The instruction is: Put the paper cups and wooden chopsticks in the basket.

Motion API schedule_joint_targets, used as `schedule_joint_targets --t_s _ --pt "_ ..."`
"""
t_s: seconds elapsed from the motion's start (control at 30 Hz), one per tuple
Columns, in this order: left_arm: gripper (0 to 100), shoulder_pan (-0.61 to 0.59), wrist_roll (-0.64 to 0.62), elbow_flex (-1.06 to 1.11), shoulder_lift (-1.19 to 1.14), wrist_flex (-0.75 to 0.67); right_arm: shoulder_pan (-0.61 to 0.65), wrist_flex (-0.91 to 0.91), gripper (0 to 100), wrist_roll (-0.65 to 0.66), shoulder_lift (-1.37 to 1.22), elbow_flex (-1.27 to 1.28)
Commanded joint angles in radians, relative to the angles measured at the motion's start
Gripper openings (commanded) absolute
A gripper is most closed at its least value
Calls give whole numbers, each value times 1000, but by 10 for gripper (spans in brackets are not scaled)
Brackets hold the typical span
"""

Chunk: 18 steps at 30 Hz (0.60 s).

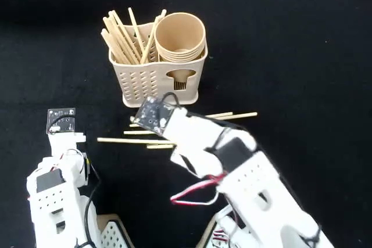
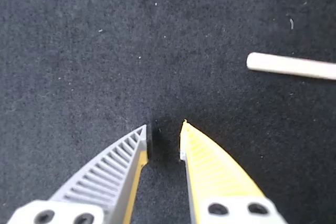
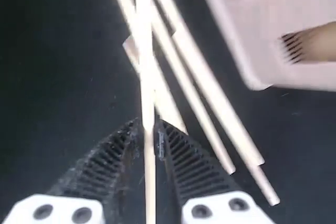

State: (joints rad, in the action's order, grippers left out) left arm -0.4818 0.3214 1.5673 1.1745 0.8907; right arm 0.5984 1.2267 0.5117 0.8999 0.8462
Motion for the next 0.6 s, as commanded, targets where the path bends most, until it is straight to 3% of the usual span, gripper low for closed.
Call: schedule_joint_targets --t_s 0.0,0.17,0.37,0.57 --pt "123 -8 5 2 -2 -21 11 26 12 -18 51 -101" --pt "123 -8 5 2 -2 -21 8 3 12 9 -28 15" --pt "123 -8 5 2 -2 -21 5 -284 14 176 -160 292" --pt "123 -8 5 2 -2 -21 -43 -325 139 213 -372 260"
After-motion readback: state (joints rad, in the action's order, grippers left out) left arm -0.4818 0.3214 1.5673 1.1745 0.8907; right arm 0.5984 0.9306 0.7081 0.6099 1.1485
